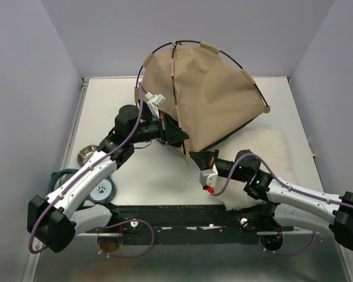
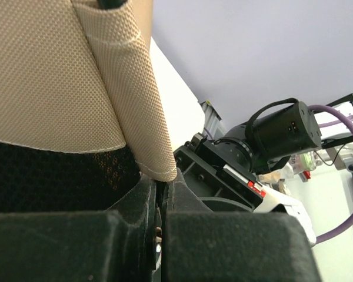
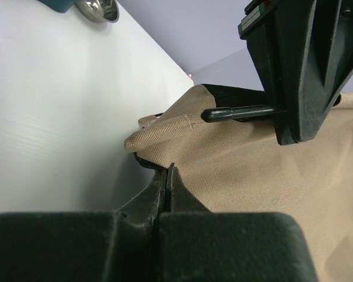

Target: Set up the pet tent

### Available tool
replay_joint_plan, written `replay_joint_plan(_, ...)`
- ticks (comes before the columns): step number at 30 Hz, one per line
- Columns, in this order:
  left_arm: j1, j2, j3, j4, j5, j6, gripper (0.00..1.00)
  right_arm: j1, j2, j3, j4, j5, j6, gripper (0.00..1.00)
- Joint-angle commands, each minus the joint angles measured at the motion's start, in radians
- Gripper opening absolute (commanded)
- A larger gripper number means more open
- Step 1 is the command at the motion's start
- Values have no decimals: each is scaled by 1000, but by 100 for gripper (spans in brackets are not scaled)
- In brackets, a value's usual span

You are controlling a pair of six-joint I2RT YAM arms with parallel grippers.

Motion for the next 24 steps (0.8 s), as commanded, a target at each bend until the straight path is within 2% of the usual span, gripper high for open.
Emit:
replay_joint_plan(1, -2, -17, -31, 52, -86, 67, 0, 19, -21, -9, 3, -39, 23, 1)
replay_joint_plan(24, -89, -56, -164, 67, -103, 61, 0, 19, -19, 8, 3, -25, 64, 1)
